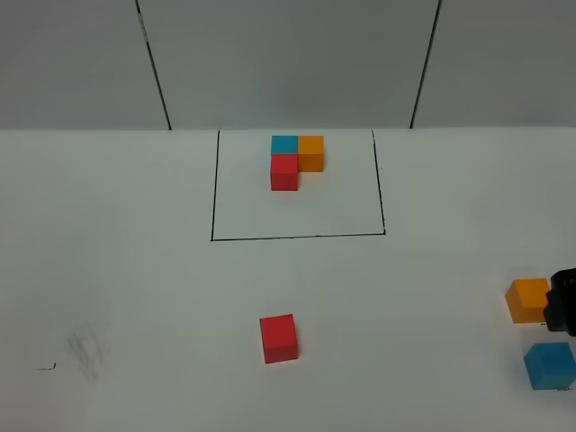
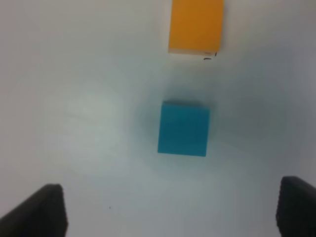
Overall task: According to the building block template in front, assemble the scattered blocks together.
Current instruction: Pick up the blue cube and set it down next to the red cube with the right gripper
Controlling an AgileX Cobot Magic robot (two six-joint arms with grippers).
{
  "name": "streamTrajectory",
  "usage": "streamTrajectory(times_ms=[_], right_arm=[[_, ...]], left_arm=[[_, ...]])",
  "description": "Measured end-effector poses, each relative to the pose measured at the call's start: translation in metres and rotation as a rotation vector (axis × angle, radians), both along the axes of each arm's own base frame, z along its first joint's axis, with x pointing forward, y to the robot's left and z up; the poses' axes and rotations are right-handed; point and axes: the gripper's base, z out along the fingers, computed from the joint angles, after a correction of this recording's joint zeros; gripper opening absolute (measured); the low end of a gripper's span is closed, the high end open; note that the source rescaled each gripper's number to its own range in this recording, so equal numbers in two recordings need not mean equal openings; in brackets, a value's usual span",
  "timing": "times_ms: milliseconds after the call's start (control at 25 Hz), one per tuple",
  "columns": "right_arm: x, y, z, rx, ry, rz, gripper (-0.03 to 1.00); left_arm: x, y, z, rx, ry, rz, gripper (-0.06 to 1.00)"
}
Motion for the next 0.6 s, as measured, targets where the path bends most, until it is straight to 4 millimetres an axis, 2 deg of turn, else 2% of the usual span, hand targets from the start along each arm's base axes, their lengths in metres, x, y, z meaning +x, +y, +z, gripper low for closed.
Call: streamTrajectory(times_ms=[320, 600], right_arm=[[0.018, 0.003, -0.034, 0.003, 0.154, -0.007, 0.79], [0.035, 0.000, -0.060, -0.044, 0.179, -0.024, 0.79]], left_arm=[[0.000, 0.000, 0.000, 0.000, 0.000, 0.000, 1.00], [0.000, 0.000, 0.000, 0.000, 0.000, 0.000, 1.00]])
